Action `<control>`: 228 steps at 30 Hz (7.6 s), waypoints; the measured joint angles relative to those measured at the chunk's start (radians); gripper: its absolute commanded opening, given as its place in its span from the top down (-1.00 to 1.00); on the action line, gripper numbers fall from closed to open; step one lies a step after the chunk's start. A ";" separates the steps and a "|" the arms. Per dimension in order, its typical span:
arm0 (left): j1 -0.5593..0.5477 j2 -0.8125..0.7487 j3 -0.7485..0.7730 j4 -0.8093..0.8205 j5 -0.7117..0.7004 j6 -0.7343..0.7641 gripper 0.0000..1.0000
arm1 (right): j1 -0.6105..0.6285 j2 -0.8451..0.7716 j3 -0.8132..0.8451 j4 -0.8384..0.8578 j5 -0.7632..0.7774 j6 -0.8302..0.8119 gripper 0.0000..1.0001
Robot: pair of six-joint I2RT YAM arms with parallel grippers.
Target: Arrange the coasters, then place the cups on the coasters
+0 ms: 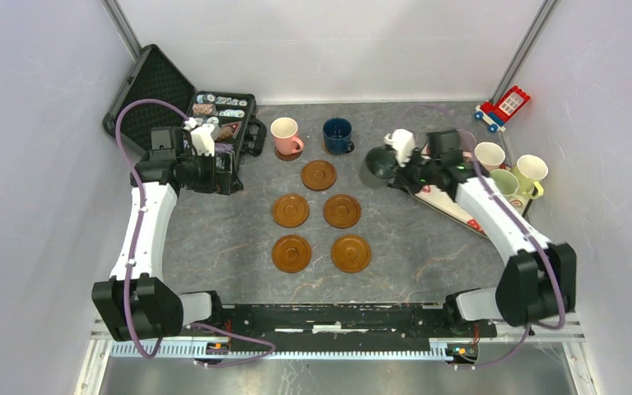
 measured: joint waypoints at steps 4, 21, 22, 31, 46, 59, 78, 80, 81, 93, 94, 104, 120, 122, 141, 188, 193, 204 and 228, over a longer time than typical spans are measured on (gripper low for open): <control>0.000 0.018 0.008 0.001 -0.022 -0.021 -1.00 | 0.155 0.134 0.067 0.098 0.087 0.104 1.00; 0.000 0.035 0.011 0.019 -0.072 -0.062 -1.00 | 0.416 0.557 0.402 0.222 0.317 0.254 1.00; 0.000 0.036 0.011 0.021 -0.073 -0.066 -1.00 | 0.417 0.568 0.410 0.224 0.320 0.254 1.00; 0.000 0.045 0.011 0.032 -0.082 -0.077 -1.00 | 0.419 0.595 0.417 0.219 0.342 0.267 1.00; 0.000 0.048 0.011 0.050 -0.097 -0.077 -1.00 | 0.430 0.655 0.386 0.291 0.339 0.294 0.35; 0.000 0.048 0.011 0.049 -0.098 -0.076 -1.00 | 0.447 0.643 0.347 0.319 0.336 0.311 -0.60; 0.000 0.083 0.056 -0.074 -0.037 0.062 -1.00 | 0.134 0.225 0.314 0.002 0.069 0.106 -0.96; 0.000 0.087 0.058 -0.081 -0.030 0.069 -1.00 | 0.072 0.180 0.291 -0.040 0.041 0.069 -0.96; 0.000 0.089 0.058 -0.084 -0.023 0.072 -1.00 | 0.047 0.162 0.281 -0.059 0.034 0.055 -0.96; -0.010 0.127 0.078 -0.090 0.011 0.076 -1.00 | -0.391 0.040 0.188 -0.291 0.016 -0.146 -0.88; -0.010 0.129 0.078 -0.090 0.011 0.076 -1.00 | -0.424 0.041 0.188 -0.303 0.023 -0.153 -0.88; -0.013 0.132 0.078 -0.074 0.015 0.074 -1.00 | -0.756 0.169 0.278 -0.443 0.048 -0.288 -0.82; -0.027 0.164 0.155 -0.090 0.018 0.074 -1.00 | -0.831 0.370 0.395 -0.510 0.113 -0.752 -0.69; -0.027 0.165 0.166 -0.090 0.018 0.074 -1.00 | -0.830 0.373 0.360 -0.484 0.120 -0.772 -0.68; -0.060 0.214 0.205 -0.093 0.008 0.074 -1.00 | -0.830 0.468 0.287 -0.385 0.104 -0.830 -0.13; -0.056 0.024 0.093 -0.005 -0.097 -0.042 -1.00 | 0.149 0.106 0.301 -0.268 0.106 -0.023 1.00; -0.030 0.022 0.093 -0.005 -0.122 -0.043 -1.00 | 0.426 0.129 0.301 -0.218 0.179 0.065 1.00; 0.046 0.022 0.093 -0.003 -0.177 -0.137 -1.00 | 0.694 0.296 0.302 -0.030 0.344 0.291 1.00; 0.055 0.022 0.084 0.000 -0.262 -0.204 -1.00 | 0.806 0.603 0.478 -0.002 0.678 0.689 1.00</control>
